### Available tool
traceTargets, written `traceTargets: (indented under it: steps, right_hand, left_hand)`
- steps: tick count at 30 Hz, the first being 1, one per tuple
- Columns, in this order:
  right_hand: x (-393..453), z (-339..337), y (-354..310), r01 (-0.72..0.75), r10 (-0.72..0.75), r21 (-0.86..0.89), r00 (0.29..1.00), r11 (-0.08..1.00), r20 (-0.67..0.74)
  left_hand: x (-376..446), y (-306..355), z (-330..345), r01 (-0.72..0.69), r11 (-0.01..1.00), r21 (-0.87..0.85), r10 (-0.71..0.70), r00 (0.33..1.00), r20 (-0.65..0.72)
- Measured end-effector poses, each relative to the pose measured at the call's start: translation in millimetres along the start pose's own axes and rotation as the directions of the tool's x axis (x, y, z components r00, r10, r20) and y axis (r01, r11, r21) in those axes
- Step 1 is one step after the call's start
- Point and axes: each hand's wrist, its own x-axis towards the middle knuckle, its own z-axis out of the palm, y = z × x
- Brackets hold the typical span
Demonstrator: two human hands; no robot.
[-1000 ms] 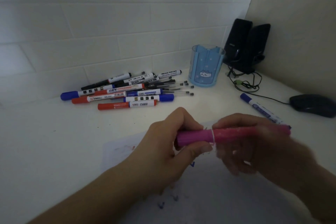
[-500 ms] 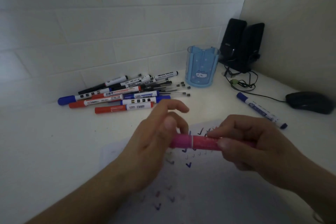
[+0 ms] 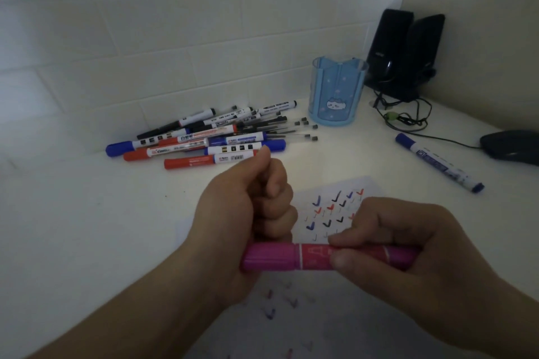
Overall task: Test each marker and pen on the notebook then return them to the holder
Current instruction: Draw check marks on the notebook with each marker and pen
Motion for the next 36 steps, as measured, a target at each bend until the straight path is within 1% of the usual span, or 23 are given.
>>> traceTargets:
  steps: [4, 8, 14, 17, 19, 21, 22, 23, 24, 25, 26, 27, 28, 29, 31, 32, 34, 35, 36]
  right_hand:
    - [1.9, 4.4, 3.1, -0.004, 0.004, -0.004, 1.000, 1.000, -0.014]
    - [1.5, 8.7, 6.4, -0.044, 0.046, 0.041, 0.998, 0.998, -0.037]
    - [-1.5, 10.4, 10.1, -0.045, 0.050, 0.086, 0.998, 0.995, -0.046]
    - [-1.9, 10.2, 9.5, -0.037, 0.038, 0.076, 0.999, 0.996, -0.023]
    - [-0.4, 7.3, 9.7, -0.016, 0.017, 0.029, 1.000, 0.999, -0.013]
    - [3.2, -0.8, 11.1, -0.006, 0.012, -0.119, 0.999, 0.993, 0.050]
    - [6.1, -6.2, 12.7, -0.004, 0.024, -0.196, 0.994, 0.981, 0.102]
    - [8.9, -12.4, 14.5, -0.009, 0.044, -0.250, 0.990, 0.968, 0.134]
    - [10.8, -18.8, 17.5, -0.022, 0.059, -0.287, 0.991, 0.958, 0.119]
    - [12.0, -24.4, 21.2, -0.042, 0.066, -0.309, 0.995, 0.950, 0.069]
    - [13.1, -29.3, 24.4, -0.072, 0.077, -0.312, 0.997, 0.947, 0.003]
    - [14.3, -33.8, 27.3, -0.104, 0.091, -0.303, 0.994, 0.947, -0.058]
    - [15.1, -38.9, 29.8, -0.121, 0.095, -0.294, 0.990, 0.948, -0.102]
    - [15.4, -44.3, 31.9, -0.128, 0.095, -0.299, 0.988, 0.946, -0.124]
    - [15.5, -55.2, 35.1, -0.140, 0.100, -0.321, 0.985, 0.937, -0.138]
    - [14.6, -60.5, 37.5, -0.147, 0.101, -0.320, 0.983, 0.936, -0.156]
    - [13.3, -66.4, 42.4, -0.177, 0.122, -0.248, 0.967, 0.952, -0.222]
    - [12.6, -66.8, 41.5, -0.201, 0.147, -0.203, 0.955, 0.958, -0.256]
    - [11.1, -65.8, 38.8, -0.227, 0.171, -0.181, 0.944, 0.957, -0.282]
  left_hand:
    - [0.3, 2.2, -0.4, -0.011, 1.000, 0.026, 0.013, 0.999, -0.044]
    - [1.4, 3.6, -1.2, -0.025, 0.999, 0.035, 0.028, 0.997, -0.072]
    - [-1.3, 1.7, 0.2, -0.019, 0.994, 0.111, 0.027, 0.997, -0.069]
    - [-2.0, 2.9, 0.6, -0.047, 0.991, 0.124, 0.055, 0.997, -0.056]
    - [2.2, 0.8, 1.3, -0.066, 0.986, 0.154, 0.072, 0.997, -0.032]
    - [8.0, -5.7, 1.4, -0.072, 0.972, 0.222, 0.076, 0.997, -0.008]
    - [9.8, -9.3, 0.8, -0.107, 0.950, 0.294, 0.107, 0.994, 0.014]
    - [11.4, -13.0, -0.2, -0.197, 0.881, 0.430, 0.186, 0.980, 0.067]
    - [12.8, -16.4, -2.4, -0.328, 0.729, 0.601, 0.283, 0.944, 0.172]
    - [14.5, -19.0, -5.7, -0.458, 0.501, 0.735, 0.353, 0.883, 0.310]
    - [16.5, -20.3, -10.4, -0.534, 0.257, 0.805, 0.380, 0.822, 0.424]
    - [18.6, -19.9, -14.0, -0.557, 0.053, 0.829, 0.385, 0.777, 0.498]
    - [21.2, -19.1, -16.3, -0.557, -0.073, 0.828, 0.383, 0.750, 0.538]
    - [23.4, -18.4, -18.2, -0.547, -0.127, 0.827, 0.386, 0.741, 0.549]
    - [28.8, -18.5, -21.0, -0.532, -0.134, 0.836, 0.392, 0.746, 0.538]
    - [30.9, -18.4, -21.3, -0.542, -0.134, 0.830, 0.406, 0.734, 0.545]
    - [32.4, -18.4, -21.7, -0.553, -0.132, 0.823, 0.444, 0.709, 0.548]
    - [30.9, -18.4, -20.2, -0.553, -0.144, 0.821, 0.454, 0.700, 0.551]
    - [29.9, -19.6, -19.3, -0.554, -0.183, 0.812, 0.451, 0.687, 0.570]
